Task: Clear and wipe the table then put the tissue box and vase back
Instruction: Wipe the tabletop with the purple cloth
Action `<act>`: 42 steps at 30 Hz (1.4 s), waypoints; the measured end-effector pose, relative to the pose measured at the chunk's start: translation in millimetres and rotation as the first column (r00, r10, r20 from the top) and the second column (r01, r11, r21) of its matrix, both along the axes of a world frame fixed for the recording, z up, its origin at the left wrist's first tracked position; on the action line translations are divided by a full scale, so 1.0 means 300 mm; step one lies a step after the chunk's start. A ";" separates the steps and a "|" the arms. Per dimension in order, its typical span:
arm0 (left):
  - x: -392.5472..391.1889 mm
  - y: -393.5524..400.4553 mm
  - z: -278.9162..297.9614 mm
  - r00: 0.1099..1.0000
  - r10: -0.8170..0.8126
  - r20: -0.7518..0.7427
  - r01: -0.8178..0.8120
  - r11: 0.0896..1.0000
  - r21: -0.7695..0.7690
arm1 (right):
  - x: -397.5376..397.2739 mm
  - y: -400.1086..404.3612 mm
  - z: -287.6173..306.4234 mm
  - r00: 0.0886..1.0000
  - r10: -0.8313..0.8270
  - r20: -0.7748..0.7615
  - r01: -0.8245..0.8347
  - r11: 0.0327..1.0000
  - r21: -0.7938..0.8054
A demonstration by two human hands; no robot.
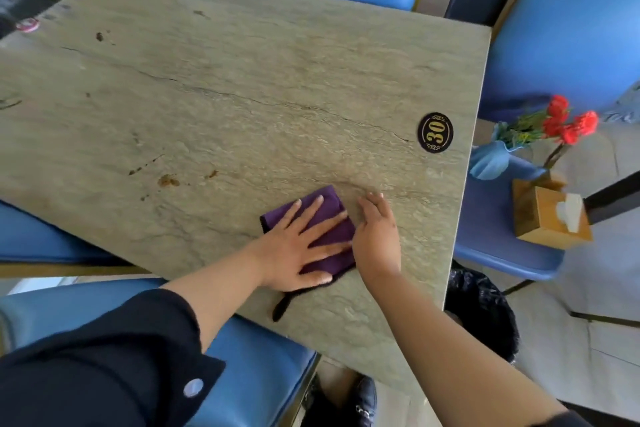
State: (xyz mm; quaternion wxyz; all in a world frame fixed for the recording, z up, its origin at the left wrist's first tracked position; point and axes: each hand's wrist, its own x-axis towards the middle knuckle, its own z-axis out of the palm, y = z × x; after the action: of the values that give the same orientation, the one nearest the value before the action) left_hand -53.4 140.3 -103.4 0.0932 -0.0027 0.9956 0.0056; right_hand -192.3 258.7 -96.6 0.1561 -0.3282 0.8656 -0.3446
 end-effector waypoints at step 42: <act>0.467 -0.904 0.024 0.704 0.700 0.118 -0.693 0.641 0.331 | 0.536 -0.535 -0.053 0.464 0.811 -0.356 -0.634 0.584 0.507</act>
State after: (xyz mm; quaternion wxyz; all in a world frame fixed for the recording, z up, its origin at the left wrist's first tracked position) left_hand 86.7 -130.8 -96.2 0.0724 -0.3687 0.9007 0.2182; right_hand -31.4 98.2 -112.6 0.0790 -0.7236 0.6857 0.0048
